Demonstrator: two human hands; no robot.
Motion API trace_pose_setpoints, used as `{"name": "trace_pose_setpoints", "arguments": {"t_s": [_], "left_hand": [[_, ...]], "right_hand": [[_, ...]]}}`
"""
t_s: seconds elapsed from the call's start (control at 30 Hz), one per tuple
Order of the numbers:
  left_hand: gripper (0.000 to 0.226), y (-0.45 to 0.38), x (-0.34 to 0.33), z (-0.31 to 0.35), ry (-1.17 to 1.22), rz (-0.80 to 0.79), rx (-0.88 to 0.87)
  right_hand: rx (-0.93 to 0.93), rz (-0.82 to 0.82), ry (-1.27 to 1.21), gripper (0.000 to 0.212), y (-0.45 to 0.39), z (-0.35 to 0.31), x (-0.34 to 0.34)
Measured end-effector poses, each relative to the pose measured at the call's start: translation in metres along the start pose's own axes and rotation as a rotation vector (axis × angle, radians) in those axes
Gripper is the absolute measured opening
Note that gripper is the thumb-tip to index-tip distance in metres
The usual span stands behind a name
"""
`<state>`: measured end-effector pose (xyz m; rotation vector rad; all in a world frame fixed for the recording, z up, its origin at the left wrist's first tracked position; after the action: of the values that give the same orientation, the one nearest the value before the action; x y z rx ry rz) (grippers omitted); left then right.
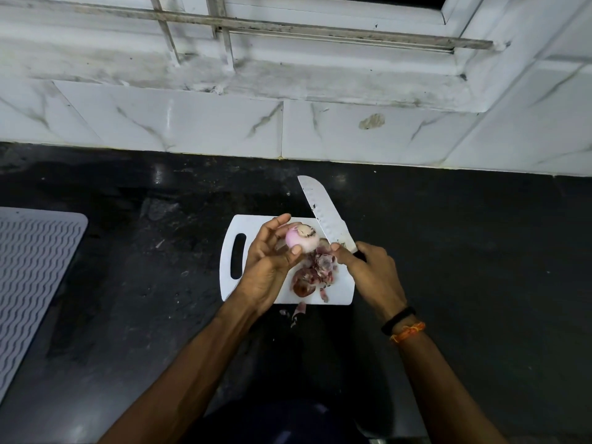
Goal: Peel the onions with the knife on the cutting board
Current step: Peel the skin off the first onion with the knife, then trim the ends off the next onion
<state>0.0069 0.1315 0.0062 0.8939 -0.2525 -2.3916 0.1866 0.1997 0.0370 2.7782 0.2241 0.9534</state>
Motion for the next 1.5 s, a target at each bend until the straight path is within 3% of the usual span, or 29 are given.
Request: {"name": "trace_pose_setpoints", "arguments": {"t_s": [0.2, 0.37, 0.5, 0.63, 0.77, 0.93, 1.03, 1.3, 1.5], "left_hand": [[0.074, 0.004, -0.006, 0.009, -0.019, -0.075, -0.016], [0.073, 0.01, -0.015, 0.012, 0.039, -0.217, 0.006], [0.07, 0.01, -0.017, 0.01, 0.079, -0.244, 0.056], [0.071, 0.01, -0.017, 0.01, 0.086, -0.244, 0.078], [0.071, 0.013, -0.017, 0.009, 0.093, -0.219, 0.088], [0.071, 0.006, -0.008, 0.018, -0.028, -0.087, 0.023], [0.061, 0.001, 0.005, 0.028, -0.072, -0.015, -0.009], [0.047, 0.003, 0.022, 0.061, 0.003, 0.116, -0.097], [0.049, 0.005, 0.032, 0.055, -0.071, 0.138, -0.125]], "right_hand": [[-0.031, 0.009, -0.113, 0.042, 0.01, -0.003, 0.0], [0.083, 0.021, -0.09, 0.046, 0.016, -0.017, 0.006], [0.154, 0.025, -0.062, 0.047, 0.019, -0.025, 0.008], [0.194, -0.018, -0.009, 0.034, 0.027, -0.029, 0.003], [0.202, 0.0, 0.066, 0.066, 0.03, -0.028, 0.001], [0.112, 0.074, 0.062, 0.016, 0.026, -0.015, 0.011], [0.058, 0.034, 0.134, 0.002, 0.028, -0.002, 0.009], [0.238, 0.01, 0.301, 0.011, 0.068, 0.024, -0.019], [0.241, -0.021, 0.287, 0.008, 0.1, 0.048, -0.043]]}}
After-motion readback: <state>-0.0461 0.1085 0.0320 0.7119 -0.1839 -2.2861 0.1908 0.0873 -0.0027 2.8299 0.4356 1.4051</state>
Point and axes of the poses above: each hand's wrist, its own y-axis away from the middle knuckle, its own x-axis out of the back of the hand, z = x × y, the point moved 9 cm from there along -y, towards the middle knuckle, and after that the axes turned 13 degrees about z, right-handed, at the moved point
